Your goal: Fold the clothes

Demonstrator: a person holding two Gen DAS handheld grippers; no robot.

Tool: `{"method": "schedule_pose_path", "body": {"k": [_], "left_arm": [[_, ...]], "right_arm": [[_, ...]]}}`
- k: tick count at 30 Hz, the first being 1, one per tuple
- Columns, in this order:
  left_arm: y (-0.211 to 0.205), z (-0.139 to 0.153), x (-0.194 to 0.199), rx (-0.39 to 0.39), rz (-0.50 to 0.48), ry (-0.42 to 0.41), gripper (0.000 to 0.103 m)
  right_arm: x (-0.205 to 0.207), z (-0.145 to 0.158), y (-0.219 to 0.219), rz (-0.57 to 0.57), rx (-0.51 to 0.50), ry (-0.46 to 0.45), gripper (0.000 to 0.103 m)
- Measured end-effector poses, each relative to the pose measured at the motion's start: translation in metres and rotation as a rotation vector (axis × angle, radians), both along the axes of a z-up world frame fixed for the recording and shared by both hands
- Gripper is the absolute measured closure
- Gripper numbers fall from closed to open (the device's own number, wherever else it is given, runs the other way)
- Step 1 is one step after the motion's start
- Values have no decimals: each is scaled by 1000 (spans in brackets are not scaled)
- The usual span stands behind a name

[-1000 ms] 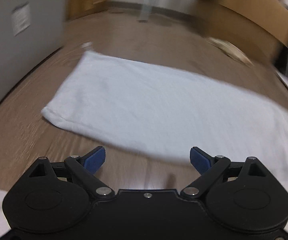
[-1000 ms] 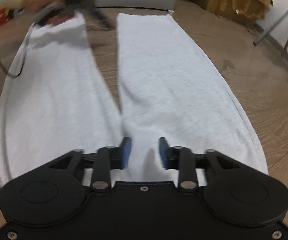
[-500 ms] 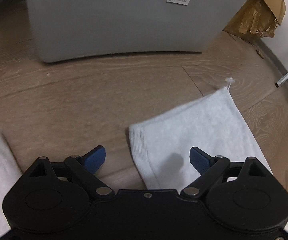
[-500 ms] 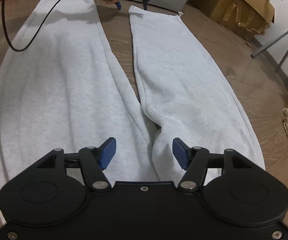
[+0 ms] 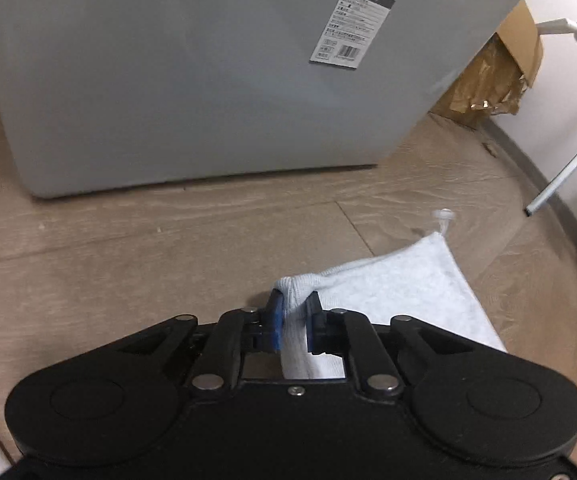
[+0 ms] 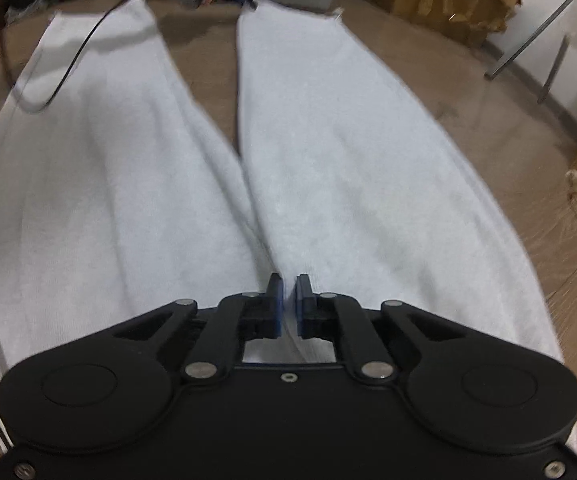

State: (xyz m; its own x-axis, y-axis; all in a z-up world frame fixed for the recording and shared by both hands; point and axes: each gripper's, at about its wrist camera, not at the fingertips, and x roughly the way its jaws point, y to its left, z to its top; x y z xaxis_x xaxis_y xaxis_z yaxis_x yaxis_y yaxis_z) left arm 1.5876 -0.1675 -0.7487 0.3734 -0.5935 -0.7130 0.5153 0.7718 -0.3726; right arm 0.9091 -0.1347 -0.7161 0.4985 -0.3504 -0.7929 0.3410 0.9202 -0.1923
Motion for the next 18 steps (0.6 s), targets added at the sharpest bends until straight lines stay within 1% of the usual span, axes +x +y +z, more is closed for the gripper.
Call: {"method": "schedule_pose_path", "body": {"k": [1, 2, 3, 4, 5, 6, 7, 8, 9, 11, 12, 14, 15, 17, 18], "left_arm": [[1, 1, -1, 1, -1, 0, 91], [3, -2, -2, 3, -21, 2, 90], [8, -2, -2, -9, -26, 16, 81], [13, 1, -1, -23, -37, 26, 66], [17, 4, 0, -36, -48, 36, 59], [24, 10, -1, -52, -67, 21, 41], [31, 17, -1, -68, -87, 7, 32], [38, 24, -2, -83, -106, -8, 31], [52, 36, -4, -90, -152, -57, 30], [74, 48, -9, -77, -209, -123, 27], [75, 49, -11, -75, -211, -127, 24], [112, 54, -28, -29, -259, -177, 24], [129, 56, -36, -25, -288, -206, 24], [162, 60, -54, -17, -346, -265, 21], [176, 61, -59, -6, -348, -283, 20]], "right_arm": [[0, -1, 2, -6, -11, -5, 94], [1, 0, 2, -11, -17, -2, 90], [2, 3, 3, -7, -24, 6, 86], [0, 7, 5, 9, -33, 16, 75], [-3, 12, 7, 35, -51, 23, 67], [-6, 15, 10, 61, -76, 27, 61], [-11, 18, 13, 91, -107, 40, 40], [-17, 21, 17, 130, -154, 71, 27], [-24, 22, 18, 160, -187, 101, 27], [-28, 20, 13, 146, -188, 132, 28], [-30, 20, 9, 121, -175, 128, 28], [-31, 21, -1, 41, -119, 71, 28], [-29, 21, 0, 42, -118, 67, 28], [-24, 18, 13, 99, -131, 82, 28], [-22, 16, 21, 139, -142, 96, 28]]}}
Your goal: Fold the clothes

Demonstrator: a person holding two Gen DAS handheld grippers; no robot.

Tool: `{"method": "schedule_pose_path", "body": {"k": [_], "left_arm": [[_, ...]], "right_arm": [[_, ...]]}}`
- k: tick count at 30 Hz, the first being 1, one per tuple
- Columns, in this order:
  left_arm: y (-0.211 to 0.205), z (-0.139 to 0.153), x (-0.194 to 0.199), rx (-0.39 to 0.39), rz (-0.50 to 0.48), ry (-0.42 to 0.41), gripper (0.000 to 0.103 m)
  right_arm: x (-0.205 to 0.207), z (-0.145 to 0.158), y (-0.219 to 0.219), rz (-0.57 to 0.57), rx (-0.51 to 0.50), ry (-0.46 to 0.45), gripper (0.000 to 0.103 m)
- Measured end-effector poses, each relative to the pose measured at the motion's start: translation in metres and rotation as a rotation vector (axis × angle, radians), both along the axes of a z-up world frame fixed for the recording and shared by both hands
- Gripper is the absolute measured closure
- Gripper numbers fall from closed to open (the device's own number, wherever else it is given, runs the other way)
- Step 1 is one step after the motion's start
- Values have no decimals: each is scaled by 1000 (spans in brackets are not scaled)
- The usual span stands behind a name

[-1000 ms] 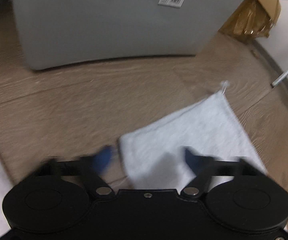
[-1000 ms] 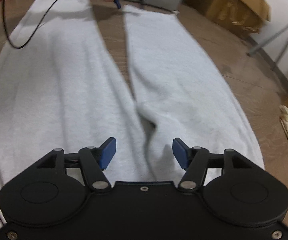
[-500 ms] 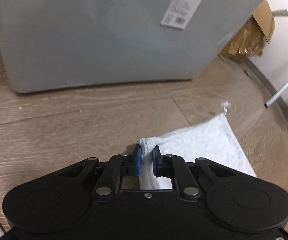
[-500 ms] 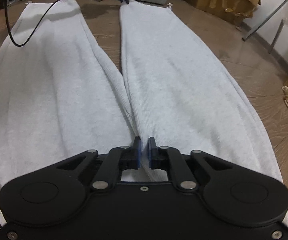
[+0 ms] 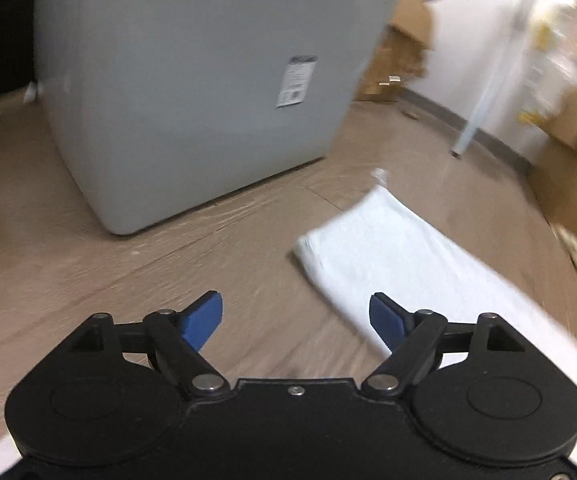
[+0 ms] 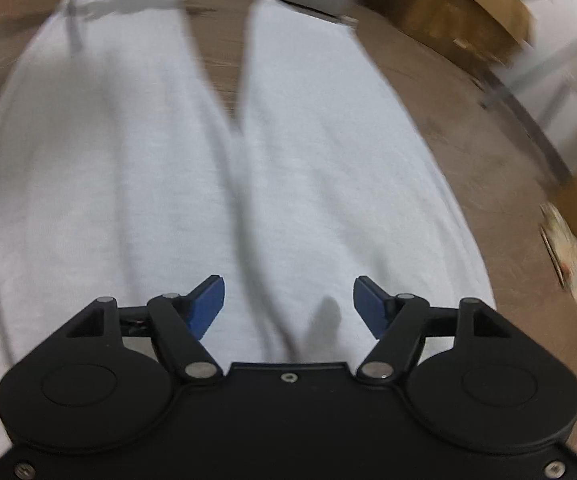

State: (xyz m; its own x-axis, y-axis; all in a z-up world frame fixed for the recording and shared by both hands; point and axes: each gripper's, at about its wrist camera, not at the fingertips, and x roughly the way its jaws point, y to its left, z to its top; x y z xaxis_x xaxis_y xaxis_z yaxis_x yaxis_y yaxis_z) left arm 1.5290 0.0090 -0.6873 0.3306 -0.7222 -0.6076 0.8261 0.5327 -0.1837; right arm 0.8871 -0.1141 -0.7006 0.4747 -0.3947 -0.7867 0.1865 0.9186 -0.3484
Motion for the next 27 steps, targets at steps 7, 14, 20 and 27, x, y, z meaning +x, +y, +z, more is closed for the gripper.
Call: {"method": "schedule_pose_path", "body": {"k": [7, 14, 20, 27], "left_arm": [[103, -3, -1, 122, 151, -84, 18], [176, -14, 27, 207, 618, 58, 18], [188, -22, 38, 181, 714, 256, 18], [164, -31, 39, 216, 705, 394, 20]], "right_arm": [[-41, 18, 51, -209, 104, -58, 27], [-117, 14, 108, -465, 125, 75, 27], [-180, 7, 145, -447, 13, 275, 27], [-191, -22, 141, -213, -109, 407, 27]]}}
